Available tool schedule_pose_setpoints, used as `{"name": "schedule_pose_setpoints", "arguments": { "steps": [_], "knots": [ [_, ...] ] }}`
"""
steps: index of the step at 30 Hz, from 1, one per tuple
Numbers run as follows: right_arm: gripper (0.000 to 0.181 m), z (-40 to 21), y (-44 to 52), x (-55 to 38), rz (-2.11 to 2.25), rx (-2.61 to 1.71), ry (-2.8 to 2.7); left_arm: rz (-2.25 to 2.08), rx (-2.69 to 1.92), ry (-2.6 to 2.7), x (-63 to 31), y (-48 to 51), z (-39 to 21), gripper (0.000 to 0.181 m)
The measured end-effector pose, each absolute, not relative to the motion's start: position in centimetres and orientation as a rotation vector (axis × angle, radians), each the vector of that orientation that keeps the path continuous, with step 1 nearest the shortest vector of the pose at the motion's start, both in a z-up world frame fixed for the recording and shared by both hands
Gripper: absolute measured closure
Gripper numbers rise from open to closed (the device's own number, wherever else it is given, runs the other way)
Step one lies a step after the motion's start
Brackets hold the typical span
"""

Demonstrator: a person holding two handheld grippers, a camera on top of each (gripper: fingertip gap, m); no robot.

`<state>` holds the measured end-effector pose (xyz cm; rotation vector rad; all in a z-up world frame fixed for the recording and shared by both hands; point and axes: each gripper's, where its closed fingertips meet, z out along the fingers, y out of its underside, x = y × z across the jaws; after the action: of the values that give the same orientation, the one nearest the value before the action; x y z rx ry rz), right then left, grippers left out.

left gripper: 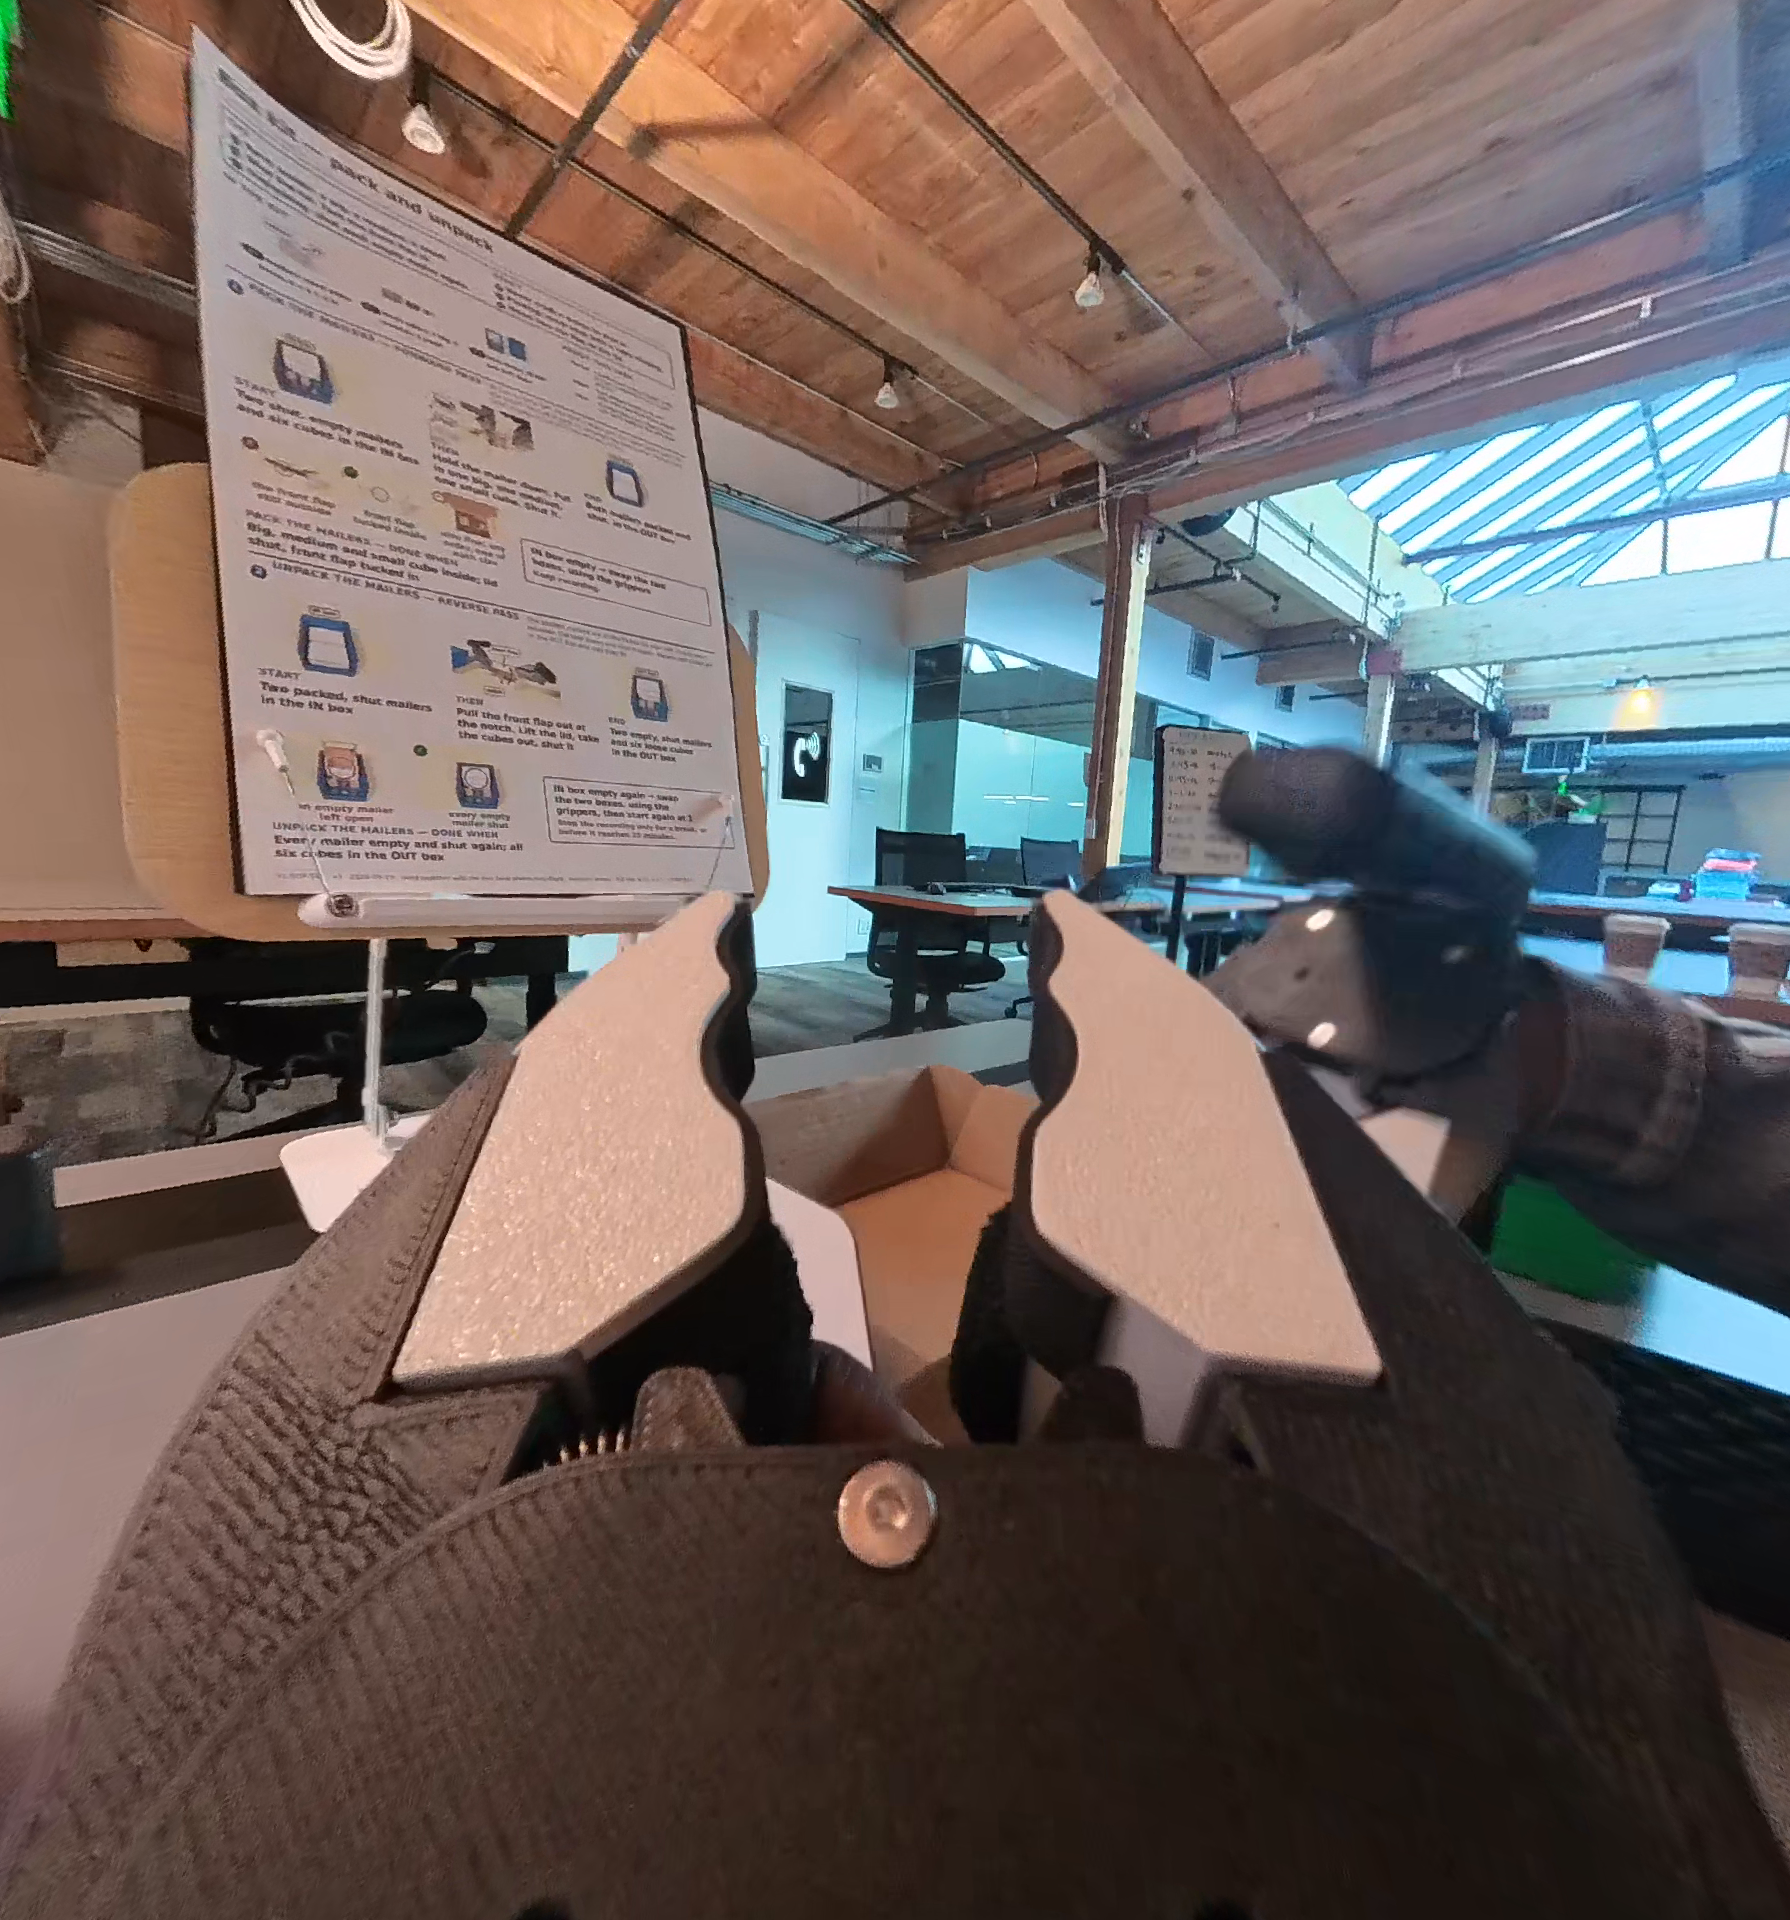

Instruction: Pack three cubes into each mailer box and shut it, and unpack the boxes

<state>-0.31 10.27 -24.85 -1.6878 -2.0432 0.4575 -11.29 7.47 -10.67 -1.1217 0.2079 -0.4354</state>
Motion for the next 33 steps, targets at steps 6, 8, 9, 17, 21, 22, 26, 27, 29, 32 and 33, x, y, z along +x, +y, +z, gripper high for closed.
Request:
{"name": "schedule_pose_setpoints", "arguments": {
  "steps": [6,8,9,17,21,22,26,27,29,32,33],
  "knots": [
    [0.106,-19.7,9.0,2.6,0.948,-1.418,-1.393,-0.401,-1.168,0.287,-9.9,7.8,-11.4,0.131],
    [0.104,-20.2,8.9,4.7,1.036,-1.338,-1.240,-0.382,-1.212,0.323,-9.4,8.1,-12.1,0.132],
    [0.102,-19.5,8.9,5.7,1.079,-1.279,-1.145,-0.379,-1.240,0.347,-9.0,8.3,-12.4,0.132],
    [0.109,-16.9,10.0,7.9,1.066,-1.186,-0.967,-0.505,-1.426,0.556,-5.6,5.4,-12.1,0.132],
    [0.109,-17.8,9.6,7.3,0.987,-1.176,-1.047,-0.624,-1.445,0.641,-7.4,-0.4,-8.7,0.132],
    [0.109,-17.8,9.6,7.3,0.979,-1.176,-1.051,-0.594,-1.495,0.644,-9.1,-1.4,-8.5,0.132],
    [0.110,-17.8,9.7,7.3,0.967,-1.179,-1.039,-0.289,-1.808,0.488,-19.5,-3.1,-10.8,0.131],
    [0.110,-17.8,9.8,7.4,0.969,-1.182,-1.033,-0.250,-1.881,0.417,-21.8,-3.3,-11.9,0.131],
    [0.110,-17.8,9.9,7.4,0.970,-1.190,-1.026,-0.270,-2.044,0.343,-24.6,-3.8,-15.3,0.131],
    [0.111,-17.9,10.0,7.3,0.962,-1.194,-1.029,-0.318,-2.327,0.329,-26.7,-4.5,-21.5,0.131],
    [0.111,-17.9,10.0,7.3,0.959,-1.194,-1.031,-0.327,-2.390,0.337,-27.2,-4.6,-23.0,0.131]
  ]
}}
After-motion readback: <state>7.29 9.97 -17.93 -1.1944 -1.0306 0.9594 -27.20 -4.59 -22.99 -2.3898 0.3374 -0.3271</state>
